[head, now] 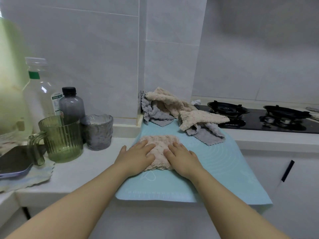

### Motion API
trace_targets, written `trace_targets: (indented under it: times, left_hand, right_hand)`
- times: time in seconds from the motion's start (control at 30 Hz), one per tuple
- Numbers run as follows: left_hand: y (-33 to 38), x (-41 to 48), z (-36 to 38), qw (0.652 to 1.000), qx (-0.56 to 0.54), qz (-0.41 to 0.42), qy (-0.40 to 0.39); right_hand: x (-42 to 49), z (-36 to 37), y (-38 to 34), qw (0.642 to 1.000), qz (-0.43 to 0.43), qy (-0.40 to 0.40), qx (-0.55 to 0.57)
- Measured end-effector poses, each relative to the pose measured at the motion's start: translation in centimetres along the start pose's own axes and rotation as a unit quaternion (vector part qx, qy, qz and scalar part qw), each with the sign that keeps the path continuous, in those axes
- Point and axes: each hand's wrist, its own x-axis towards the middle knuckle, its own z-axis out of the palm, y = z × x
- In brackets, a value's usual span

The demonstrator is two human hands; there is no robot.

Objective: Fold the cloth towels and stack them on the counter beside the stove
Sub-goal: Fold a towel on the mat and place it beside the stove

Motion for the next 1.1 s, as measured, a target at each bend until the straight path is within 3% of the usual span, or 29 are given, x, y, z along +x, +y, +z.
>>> trace_targets:
  times: [0.1, 0.17, 0.27, 0.43, 0.6, 0.8, 1.0, 1.1]
  left_hand:
    - [-0.3, 0.0, 0.2, 0.999, -0.022, -0.011, 0.028]
    - [-0.4, 0.0, 0.2, 0.998, -0.035, -0.015, 0.042]
    - [-0.3, 0.0, 0.4, 0.995, -0.054, -0.022, 0.077]
    - [-0.2, -0.1, 0.7, 0.986, -0.018, -0.088, 0.141]
    - [0.2, -0.7, 0.2, 0.981, -0.037, -0.104, 0.16]
    - [1.5, -0.4, -1.7, 0.985, -0.016, -0.166, 0.041]
    - [0.8, 1.9, -3.6, 0.932, -0.183, -0.284, -0.134]
    - [1.0, 2.7, -4.7, 0.922, -0.211, -0.278, -0.168]
  right_hand:
    - [-0.5, -0.2, 0.4, 0.991, 0.026, 0.099, 0.092]
    - [-0.3, 0.0, 0.7, 0.986, 0.067, 0.133, 0.075]
    - [0.5, 0.8, 0.9, 0.986, 0.11, 0.12, 0.029]
    - [0.8, 1.4, 1.3, 0.987, 0.107, 0.12, 0.012]
    - [0.0, 0.8, 1.0, 0.983, 0.085, 0.129, 0.096]
    - [-1.1, -0.7, -0.1, 0.972, 0.12, 0.114, 0.164]
    - [-0.2, -2.6, -0.8, 0.961, 0.199, -0.016, 0.192]
    - [-0.1, -4.0, -0.7, 0.92, 0.234, -0.039, 0.313]
